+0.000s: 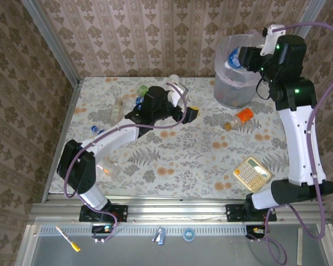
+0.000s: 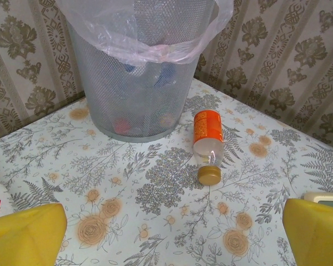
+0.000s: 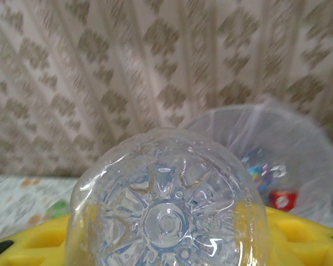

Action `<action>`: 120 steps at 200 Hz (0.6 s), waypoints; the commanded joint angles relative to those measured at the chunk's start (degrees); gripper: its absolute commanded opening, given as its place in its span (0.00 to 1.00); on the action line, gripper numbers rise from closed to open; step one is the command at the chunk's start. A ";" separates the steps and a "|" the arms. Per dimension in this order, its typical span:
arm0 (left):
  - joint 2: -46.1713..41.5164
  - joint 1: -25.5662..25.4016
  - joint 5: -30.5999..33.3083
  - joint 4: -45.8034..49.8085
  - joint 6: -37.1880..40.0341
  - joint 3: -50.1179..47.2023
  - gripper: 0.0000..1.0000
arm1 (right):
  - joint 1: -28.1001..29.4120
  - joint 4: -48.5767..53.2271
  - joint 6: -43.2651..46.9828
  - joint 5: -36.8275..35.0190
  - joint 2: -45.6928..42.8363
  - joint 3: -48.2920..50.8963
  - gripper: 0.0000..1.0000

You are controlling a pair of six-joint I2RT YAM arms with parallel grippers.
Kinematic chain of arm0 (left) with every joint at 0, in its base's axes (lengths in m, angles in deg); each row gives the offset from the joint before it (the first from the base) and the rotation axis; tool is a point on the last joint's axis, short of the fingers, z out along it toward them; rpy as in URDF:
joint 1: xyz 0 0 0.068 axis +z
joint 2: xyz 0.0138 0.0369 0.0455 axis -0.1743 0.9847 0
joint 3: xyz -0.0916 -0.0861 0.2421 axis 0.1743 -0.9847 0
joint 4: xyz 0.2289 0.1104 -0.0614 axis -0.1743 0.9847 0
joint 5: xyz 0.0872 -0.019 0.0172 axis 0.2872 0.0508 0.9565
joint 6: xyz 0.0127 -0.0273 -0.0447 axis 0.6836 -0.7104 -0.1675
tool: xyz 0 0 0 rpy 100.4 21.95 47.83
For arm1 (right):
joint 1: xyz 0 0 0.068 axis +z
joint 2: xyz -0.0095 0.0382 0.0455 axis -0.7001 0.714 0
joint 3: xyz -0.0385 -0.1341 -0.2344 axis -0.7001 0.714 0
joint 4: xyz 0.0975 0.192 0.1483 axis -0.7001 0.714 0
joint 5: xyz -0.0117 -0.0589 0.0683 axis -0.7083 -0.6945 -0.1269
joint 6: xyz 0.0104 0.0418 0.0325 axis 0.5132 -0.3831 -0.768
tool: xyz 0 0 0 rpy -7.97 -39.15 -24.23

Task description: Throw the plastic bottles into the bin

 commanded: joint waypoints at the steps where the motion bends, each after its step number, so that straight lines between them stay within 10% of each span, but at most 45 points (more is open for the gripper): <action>1: -1.22 0.26 -0.26 1.02 -0.55 0.88 1.00 | -0.45 -18.67 4.51 -11.13 -5.20 4.95 0.37; 45: -1.08 0.25 0.69 1.92 -0.48 1.15 1.00 | -0.73 -46.56 9.43 -18.36 -13.64 20.04 0.32; 120: -0.52 0.25 1.13 1.83 -0.69 1.67 1.00 | -1.99 -47.13 8.50 -17.93 -14.48 21.51 0.32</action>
